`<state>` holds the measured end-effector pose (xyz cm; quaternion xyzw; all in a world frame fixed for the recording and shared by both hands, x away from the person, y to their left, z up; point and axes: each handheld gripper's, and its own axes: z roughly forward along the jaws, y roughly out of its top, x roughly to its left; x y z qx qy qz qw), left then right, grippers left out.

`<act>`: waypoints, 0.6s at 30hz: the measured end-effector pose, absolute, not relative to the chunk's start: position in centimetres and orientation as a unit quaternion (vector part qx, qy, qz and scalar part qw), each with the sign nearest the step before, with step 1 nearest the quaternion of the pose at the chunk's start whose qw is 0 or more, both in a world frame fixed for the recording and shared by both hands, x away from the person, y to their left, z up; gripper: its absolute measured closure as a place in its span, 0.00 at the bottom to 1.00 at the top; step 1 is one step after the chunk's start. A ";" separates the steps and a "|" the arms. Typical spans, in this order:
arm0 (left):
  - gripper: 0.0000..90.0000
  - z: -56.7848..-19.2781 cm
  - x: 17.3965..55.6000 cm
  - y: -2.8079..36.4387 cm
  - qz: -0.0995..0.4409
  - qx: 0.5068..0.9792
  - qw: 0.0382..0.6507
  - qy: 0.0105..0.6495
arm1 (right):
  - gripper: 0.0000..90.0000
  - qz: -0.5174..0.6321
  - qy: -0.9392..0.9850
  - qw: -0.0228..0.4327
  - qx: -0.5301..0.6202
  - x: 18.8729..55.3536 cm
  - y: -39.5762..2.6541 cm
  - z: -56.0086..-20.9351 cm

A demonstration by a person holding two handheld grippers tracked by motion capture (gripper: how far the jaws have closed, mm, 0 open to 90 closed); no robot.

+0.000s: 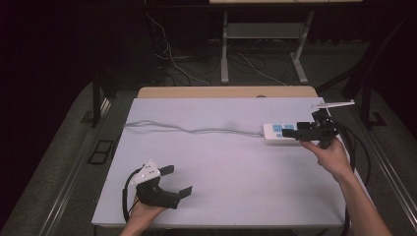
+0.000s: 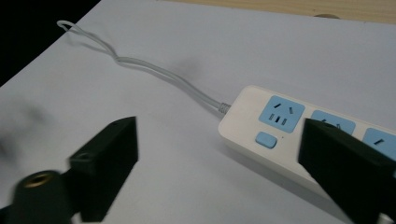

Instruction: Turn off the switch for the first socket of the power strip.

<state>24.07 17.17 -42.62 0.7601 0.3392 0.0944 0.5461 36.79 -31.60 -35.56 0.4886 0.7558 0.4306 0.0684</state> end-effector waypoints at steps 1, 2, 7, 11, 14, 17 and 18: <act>0.00 -42.6 24.1 17.2 0.094 0.760 0.546 0.339 | 0.09 0.434 0.756 0.068 0.486 36.6 -31.6 -35.5; 0.00 -42.6 24.1 17.2 0.095 0.760 0.546 0.339 | 0.02 0.439 0.754 0.068 0.484 36.3 -31.7 -35.5; 0.00 -42.6 24.1 17.2 0.095 0.760 0.546 0.340 | 0.00 0.458 0.748 0.064 0.475 34.7 -31.8 -35.7; 0.00 -42.6 24.1 17.2 0.095 0.759 0.546 0.341 | 0.00 0.469 0.747 0.058 0.467 33.7 -31.9 -35.9; 0.00 -42.6 24.1 17.1 0.095 0.759 0.546 0.341 | 0.00 0.475 0.750 0.052 0.458 33.0 -31.9 -36.1; 0.00 -42.6 24.1 17.1 0.095 0.760 0.545 0.341 | 0.00 0.482 0.751 0.046 0.448 32.3 -31.9 -36.2; 0.00 -42.6 24.1 17.1 0.095 0.760 0.545 0.341 | 0.00 0.485 0.752 0.043 0.445 32.1 -31.9 -36.2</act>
